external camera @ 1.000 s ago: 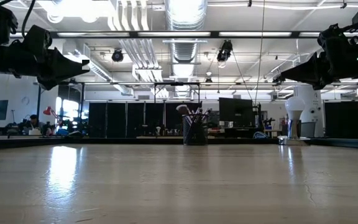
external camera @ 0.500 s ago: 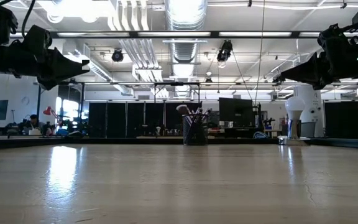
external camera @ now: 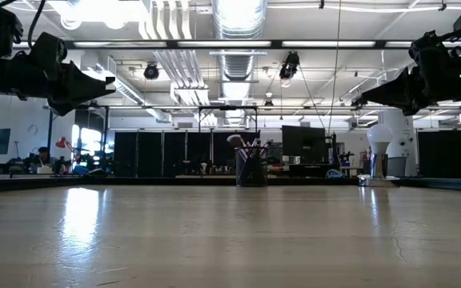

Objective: Put items in baskets/containers
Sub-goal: Return to Home Position

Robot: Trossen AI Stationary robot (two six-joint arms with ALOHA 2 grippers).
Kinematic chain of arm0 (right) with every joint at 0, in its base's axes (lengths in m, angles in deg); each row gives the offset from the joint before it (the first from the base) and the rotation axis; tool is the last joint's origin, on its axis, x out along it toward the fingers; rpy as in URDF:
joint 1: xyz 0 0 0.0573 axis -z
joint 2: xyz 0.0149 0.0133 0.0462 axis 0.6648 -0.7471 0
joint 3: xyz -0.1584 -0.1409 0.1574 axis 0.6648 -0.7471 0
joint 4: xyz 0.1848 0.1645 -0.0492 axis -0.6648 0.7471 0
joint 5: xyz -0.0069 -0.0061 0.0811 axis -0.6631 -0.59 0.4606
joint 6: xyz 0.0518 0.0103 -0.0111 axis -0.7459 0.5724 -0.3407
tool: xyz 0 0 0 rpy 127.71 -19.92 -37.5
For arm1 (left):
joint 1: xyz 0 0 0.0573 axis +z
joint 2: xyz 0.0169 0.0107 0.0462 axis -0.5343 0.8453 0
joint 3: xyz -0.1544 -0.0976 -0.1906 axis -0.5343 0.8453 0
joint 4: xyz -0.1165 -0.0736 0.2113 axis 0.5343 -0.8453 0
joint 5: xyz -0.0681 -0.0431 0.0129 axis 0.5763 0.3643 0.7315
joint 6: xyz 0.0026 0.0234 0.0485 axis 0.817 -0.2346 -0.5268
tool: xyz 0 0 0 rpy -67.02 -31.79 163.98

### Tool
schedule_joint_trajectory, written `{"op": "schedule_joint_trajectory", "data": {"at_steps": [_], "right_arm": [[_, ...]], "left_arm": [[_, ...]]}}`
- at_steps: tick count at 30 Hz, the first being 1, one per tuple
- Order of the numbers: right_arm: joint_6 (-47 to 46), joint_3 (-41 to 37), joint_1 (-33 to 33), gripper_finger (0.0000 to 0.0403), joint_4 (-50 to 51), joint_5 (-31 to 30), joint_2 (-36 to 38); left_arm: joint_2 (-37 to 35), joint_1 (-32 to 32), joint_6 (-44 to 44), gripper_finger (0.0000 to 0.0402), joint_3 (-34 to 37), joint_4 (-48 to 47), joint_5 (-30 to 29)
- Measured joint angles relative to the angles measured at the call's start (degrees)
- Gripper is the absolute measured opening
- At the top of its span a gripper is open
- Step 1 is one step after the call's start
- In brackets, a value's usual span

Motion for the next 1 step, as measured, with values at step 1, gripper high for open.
{"op": "schedule_joint_trajectory", "data": {"at_steps": [1], "right_arm": [[0.0, 0.0, 0.0, 0.0008, 0.0, 0.0, 0.0]], "left_arm": [[0.0, 0.0, 0.0, 0.0, 0.0, 0.0, 0.0]]}}
